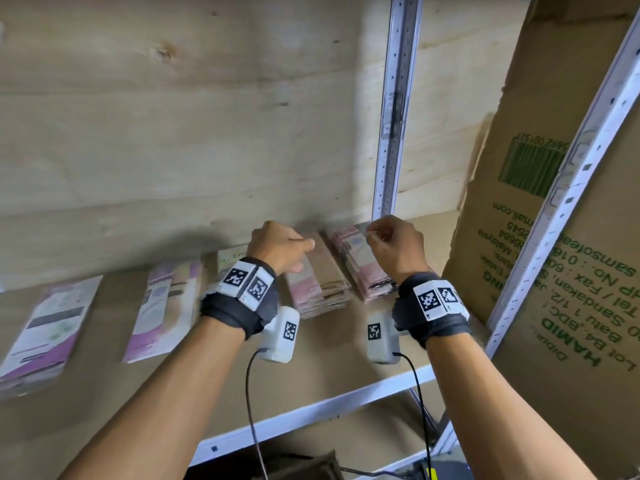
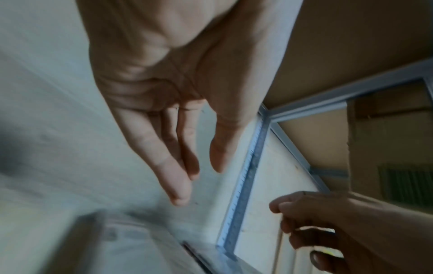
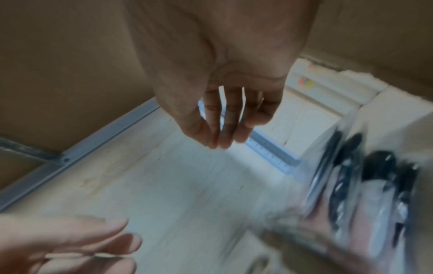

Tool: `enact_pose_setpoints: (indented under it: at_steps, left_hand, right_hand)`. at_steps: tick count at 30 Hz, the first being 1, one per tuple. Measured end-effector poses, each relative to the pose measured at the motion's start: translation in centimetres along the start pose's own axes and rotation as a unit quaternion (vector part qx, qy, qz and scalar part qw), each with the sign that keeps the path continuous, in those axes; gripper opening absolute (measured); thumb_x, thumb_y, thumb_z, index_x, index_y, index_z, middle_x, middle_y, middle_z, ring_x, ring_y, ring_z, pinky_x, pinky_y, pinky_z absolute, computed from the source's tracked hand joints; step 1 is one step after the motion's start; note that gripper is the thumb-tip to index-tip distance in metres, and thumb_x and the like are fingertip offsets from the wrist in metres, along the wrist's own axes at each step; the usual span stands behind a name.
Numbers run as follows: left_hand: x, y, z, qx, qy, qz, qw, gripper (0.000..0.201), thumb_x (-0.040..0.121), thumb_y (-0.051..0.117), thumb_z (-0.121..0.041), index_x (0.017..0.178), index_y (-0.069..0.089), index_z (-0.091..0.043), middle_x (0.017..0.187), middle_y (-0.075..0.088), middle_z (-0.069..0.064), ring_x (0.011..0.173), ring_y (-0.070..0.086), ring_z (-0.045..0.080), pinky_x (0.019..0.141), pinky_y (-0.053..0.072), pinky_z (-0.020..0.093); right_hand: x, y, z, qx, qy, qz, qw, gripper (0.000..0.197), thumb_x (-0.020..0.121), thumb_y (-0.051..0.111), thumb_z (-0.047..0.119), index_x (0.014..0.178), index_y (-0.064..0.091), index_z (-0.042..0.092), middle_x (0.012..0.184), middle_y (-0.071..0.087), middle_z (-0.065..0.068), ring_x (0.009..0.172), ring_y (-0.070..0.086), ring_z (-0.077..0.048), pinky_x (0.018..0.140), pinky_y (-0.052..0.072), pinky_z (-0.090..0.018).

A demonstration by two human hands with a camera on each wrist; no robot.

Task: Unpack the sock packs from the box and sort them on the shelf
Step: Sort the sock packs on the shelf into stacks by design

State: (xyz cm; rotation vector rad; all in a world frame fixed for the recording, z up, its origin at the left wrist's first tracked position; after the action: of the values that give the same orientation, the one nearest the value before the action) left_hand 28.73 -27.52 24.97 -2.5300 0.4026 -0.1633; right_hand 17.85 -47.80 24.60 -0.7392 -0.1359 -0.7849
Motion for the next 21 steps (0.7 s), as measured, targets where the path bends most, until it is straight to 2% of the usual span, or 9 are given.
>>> enact_pose_setpoints:
  at_steps: [2,5,7,8,10,12,16,18,21]
  left_hand:
    - [-1.3,-4.2,2.9,-0.031,-0.006,-0.037,0.999,0.009,0.080,0.081,-0.024,0.077,0.078,-0.017,0.075,0.077,0.005,0.067,0.076,0.021,0.075,0.064,0.037]
    - [-3.0,-10.2,7.9,-0.064,-0.017,-0.086,0.994,0.011,0.084,0.077,-0.017,0.089,0.079,-0.007,0.070,0.075,0.004,0.058,0.071,0.014,0.060,0.062,0.026]
    - [-4.4,-14.4,11.7,-0.074,-0.033,-0.126,0.989,0.008,0.087,0.074,-0.015,0.092,0.078,-0.009,0.065,0.074,-0.004,0.052,0.069,0.006,0.051,0.055,0.016]
    - [-5.0,-16.3,13.6,-0.069,-0.046,-0.144,0.986,0.005,0.087,0.074,-0.016,0.088,0.078,-0.014,0.064,0.074,-0.007,0.055,0.070,0.004,0.053,0.055,0.016]
    - [-6.1,-20.3,17.6,-0.065,-0.074,-0.169,0.981,0.009,0.087,0.074,-0.021,0.079,0.076,-0.019,0.072,0.077,-0.005,0.072,0.073,0.013,0.074,0.061,0.027]
    - [-7.1,-24.0,21.3,-0.069,-0.108,-0.195,0.972,0.011,0.085,0.073,-0.023,0.074,0.074,-0.022,0.079,0.076,-0.003,0.081,0.069,0.020,0.089,0.056,0.036]
    - [-7.9,-29.2,27.5,-0.060,-0.160,-0.240,0.956,0.014,0.077,0.076,-0.032,0.065,0.073,-0.026,0.075,0.075,-0.007,0.079,0.070,0.020,0.075,0.053,0.031]
    - [-7.6,-30.3,30.5,-0.072,-0.192,-0.230,0.951,0.014,0.071,0.076,-0.039,0.069,0.075,-0.026,0.076,0.076,-0.005,0.084,0.073,0.026,0.081,0.058,0.038]
    - [-6.7,-30.5,34.0,-0.095,-0.247,-0.181,0.947,0.028,0.070,0.072,-0.043,0.086,0.073,-0.020,0.097,0.077,0.008,0.096,0.071,0.034,0.091,0.057,0.053]
  right_hand:
    - [-1.5,2.3,2.7,0.044,-0.032,0.067,0.996,0.008,0.089,0.065,0.014,0.093,0.072,0.015,0.077,0.068,0.007,0.068,0.061,-0.005,0.067,0.049,-0.018]
    - [-4.6,6.7,6.2,0.096,-0.061,0.170,0.979,0.009,0.090,0.062,0.003,0.094,0.071,0.006,0.076,0.071,-0.009,0.063,0.063,-0.014,0.061,0.050,-0.026]
    - [-6.6,9.9,8.7,0.109,-0.076,0.219,0.967,0.010,0.090,0.062,0.002,0.092,0.071,0.006,0.077,0.072,-0.011,0.066,0.065,-0.017,0.064,0.054,-0.028]
    - [-7.5,11.4,9.8,0.119,-0.076,0.241,0.960,0.010,0.090,0.062,0.003,0.092,0.071,0.008,0.077,0.072,-0.011,0.067,0.066,-0.018,0.067,0.055,-0.030]
    - [-9.1,14.5,12.2,0.145,-0.072,0.283,0.945,0.010,0.091,0.061,0.004,0.091,0.070,0.009,0.073,0.071,-0.010,0.064,0.065,-0.020,0.062,0.053,-0.030]
    - [-10.5,17.8,15.0,0.161,-0.079,0.321,0.930,0.012,0.092,0.060,0.002,0.089,0.069,0.009,0.069,0.068,-0.004,0.059,0.062,-0.016,0.054,0.046,-0.020]
    - [-13.4,24.3,20.3,0.196,-0.067,0.399,0.893,0.010,0.093,0.059,0.000,0.096,0.067,0.004,0.077,0.068,-0.006,0.069,0.065,-0.022,0.056,0.053,-0.026]
    - [-14.5,27.6,22.3,0.218,-0.039,0.426,0.877,0.012,0.093,0.058,-0.003,0.102,0.066,-0.002,0.081,0.067,-0.008,0.072,0.064,-0.024,0.062,0.057,-0.031]
    - [-15.6,32.0,24.1,0.225,0.006,0.445,0.867,0.020,0.095,0.055,-0.004,0.113,0.062,-0.008,0.085,0.063,-0.012,0.072,0.062,-0.025,0.075,0.059,-0.038]
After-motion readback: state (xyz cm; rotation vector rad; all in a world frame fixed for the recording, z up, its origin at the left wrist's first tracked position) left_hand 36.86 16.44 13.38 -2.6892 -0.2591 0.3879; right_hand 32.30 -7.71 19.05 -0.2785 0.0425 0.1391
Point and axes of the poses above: each hand's wrist, its own x-axis towards the middle knuckle, its own y-axis out of the palm, z = x × y, the point moved 6 cm from there along x, towards the middle knuckle
